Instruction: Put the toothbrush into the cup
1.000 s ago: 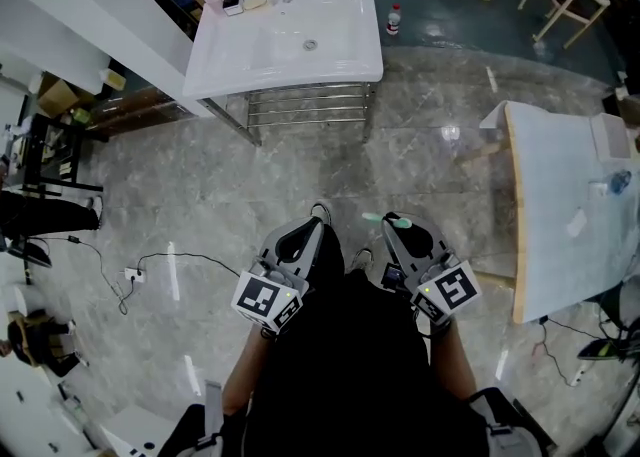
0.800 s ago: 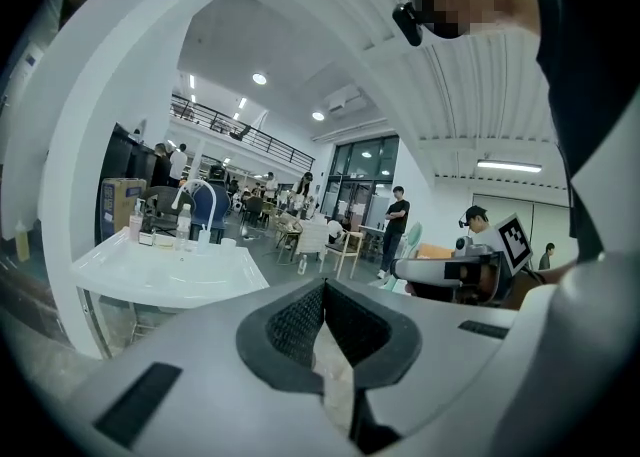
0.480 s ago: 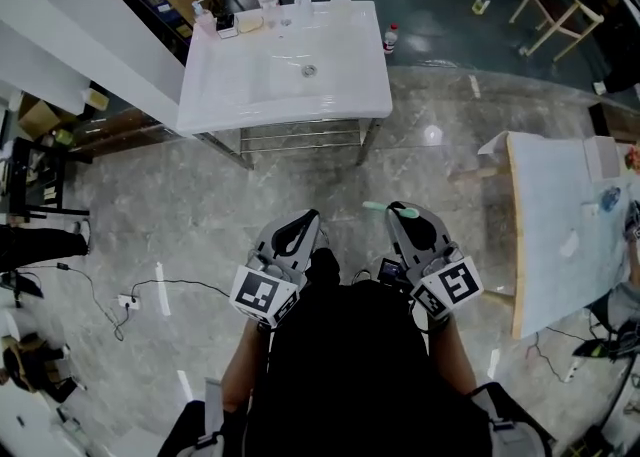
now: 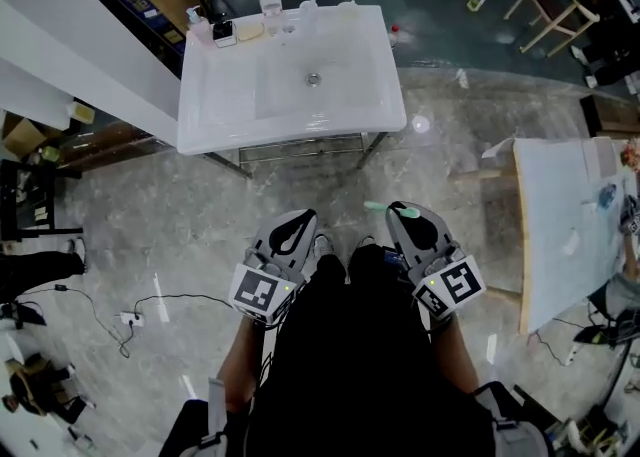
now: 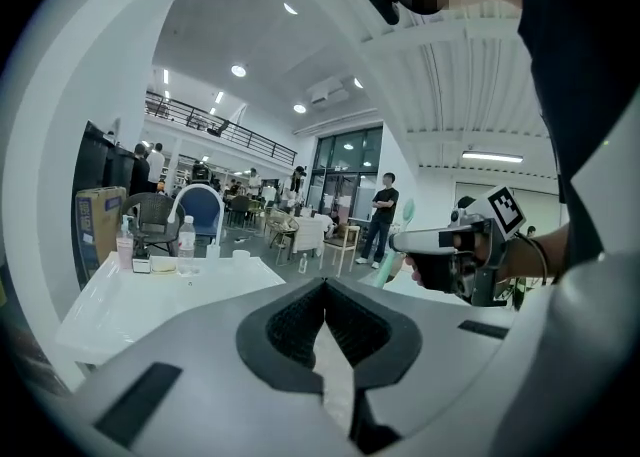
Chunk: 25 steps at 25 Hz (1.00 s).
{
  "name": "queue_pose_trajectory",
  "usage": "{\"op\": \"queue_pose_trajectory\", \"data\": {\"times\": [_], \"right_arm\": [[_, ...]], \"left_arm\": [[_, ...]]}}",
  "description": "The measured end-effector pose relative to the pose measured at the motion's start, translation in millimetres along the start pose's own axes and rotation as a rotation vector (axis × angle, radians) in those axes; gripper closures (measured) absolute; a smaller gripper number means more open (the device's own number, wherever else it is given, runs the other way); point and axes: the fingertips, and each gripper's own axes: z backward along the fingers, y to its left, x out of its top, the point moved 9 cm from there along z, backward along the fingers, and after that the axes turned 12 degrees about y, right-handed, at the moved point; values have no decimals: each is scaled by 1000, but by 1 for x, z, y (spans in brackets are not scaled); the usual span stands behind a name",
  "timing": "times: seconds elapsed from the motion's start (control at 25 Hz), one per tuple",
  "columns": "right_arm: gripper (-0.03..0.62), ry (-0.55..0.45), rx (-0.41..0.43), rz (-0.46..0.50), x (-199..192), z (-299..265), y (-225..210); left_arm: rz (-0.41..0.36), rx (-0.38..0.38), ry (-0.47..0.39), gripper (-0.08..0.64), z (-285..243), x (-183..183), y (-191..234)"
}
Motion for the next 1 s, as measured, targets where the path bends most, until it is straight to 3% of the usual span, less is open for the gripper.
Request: {"op": "queue_pose_trajectory", "data": {"times": [0.16, 0.36, 0.8, 1.0], "right_arm": [[555, 11, -33, -12, 6, -10, -9], [555, 12, -41, -26, 14, -30, -26], [555, -4, 29, -23, 53, -92, -90], [555, -9, 75, -38, 79, -115, -134]], "left_arm": [[22, -16, -40, 551, -9, 1, 13], [35, -27, -25, 551, -24, 6, 26], [56, 13, -24, 551, -79, 49, 70], [87, 38, 44, 551, -119, 83, 90]]}}
